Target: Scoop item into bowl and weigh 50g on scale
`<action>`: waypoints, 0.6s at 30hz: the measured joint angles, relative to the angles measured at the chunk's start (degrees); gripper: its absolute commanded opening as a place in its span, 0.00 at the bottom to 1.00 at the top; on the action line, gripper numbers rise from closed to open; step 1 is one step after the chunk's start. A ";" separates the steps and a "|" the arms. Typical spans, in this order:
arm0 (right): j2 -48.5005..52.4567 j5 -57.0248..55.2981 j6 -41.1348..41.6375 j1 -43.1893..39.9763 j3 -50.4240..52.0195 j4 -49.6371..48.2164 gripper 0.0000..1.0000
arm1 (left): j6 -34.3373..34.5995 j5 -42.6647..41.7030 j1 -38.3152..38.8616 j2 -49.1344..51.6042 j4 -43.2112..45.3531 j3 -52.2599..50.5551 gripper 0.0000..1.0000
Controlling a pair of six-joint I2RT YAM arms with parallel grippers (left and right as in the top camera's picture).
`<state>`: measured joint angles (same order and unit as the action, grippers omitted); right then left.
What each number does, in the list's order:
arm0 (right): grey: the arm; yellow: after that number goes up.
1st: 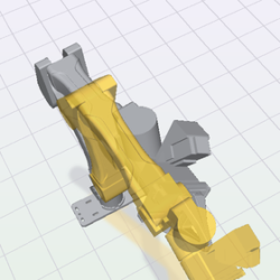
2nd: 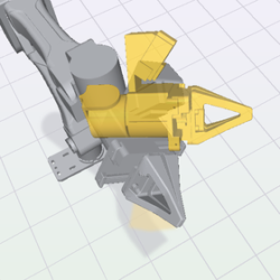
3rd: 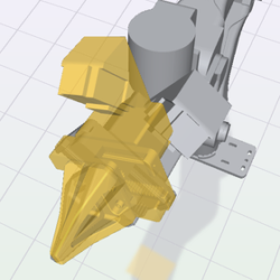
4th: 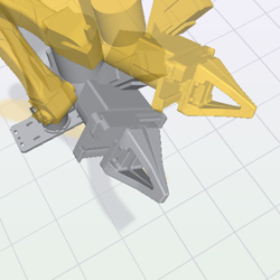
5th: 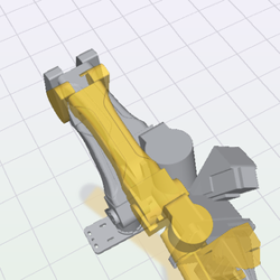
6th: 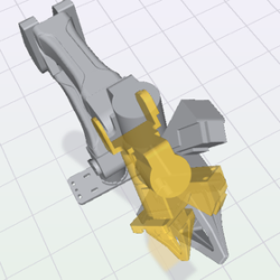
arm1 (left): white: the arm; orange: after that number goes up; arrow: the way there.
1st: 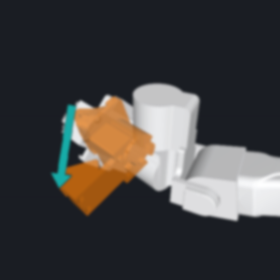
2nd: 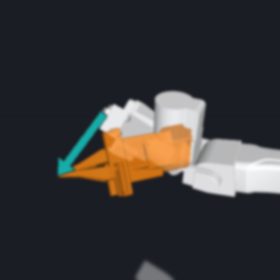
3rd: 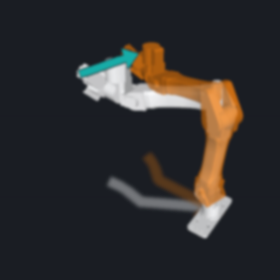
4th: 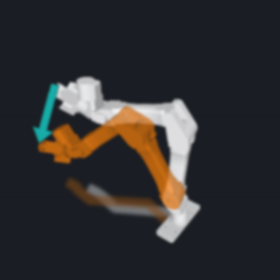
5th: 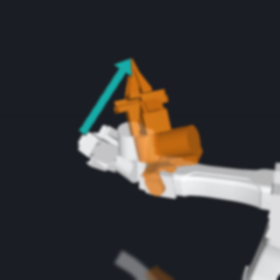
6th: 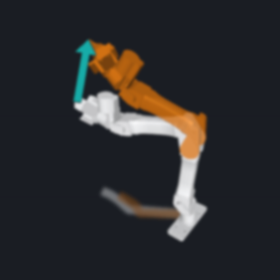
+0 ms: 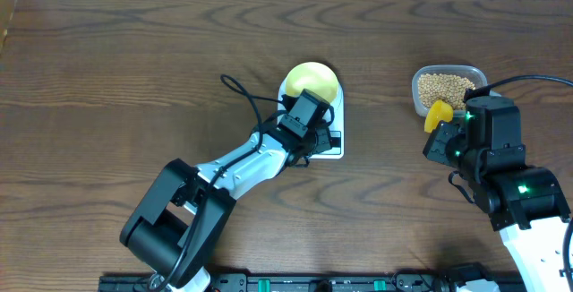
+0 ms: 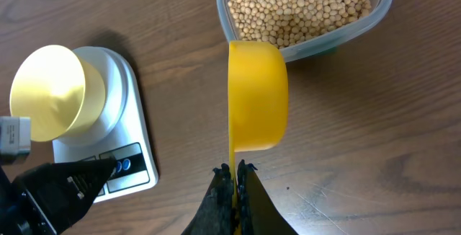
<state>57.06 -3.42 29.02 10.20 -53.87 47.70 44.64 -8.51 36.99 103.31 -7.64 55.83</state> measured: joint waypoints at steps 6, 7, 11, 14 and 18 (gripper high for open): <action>0.00 -0.02 0.00 0.00 0.00 0.02 0.01 | -0.61 -0.39 -0.57 -2.16 -6.64 0.55 0.07; 0.00 -0.02 0.00 0.00 0.00 0.02 0.01 | -1.09 -0.31 -0.74 -3.50 -8.11 0.55 0.07; 0.00 -0.02 0.00 0.00 0.00 -0.02 0.01 | -4.94 0.07 -1.11 -13.55 -14.71 0.55 0.12; 0.00 -0.02 0.00 0.00 0.00 -0.02 0.01 | -8.61 1.86 -1.09 -19.96 -18.75 0.55 0.73; 0.00 -0.02 -0.02 0.00 0.00 0.00 0.01 | -13.64 7.54 -1.09 -27.17 -23.80 0.55 0.98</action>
<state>57.06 -3.44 28.99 10.20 -53.87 47.70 31.00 -0.97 35.90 76.14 -31.44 56.38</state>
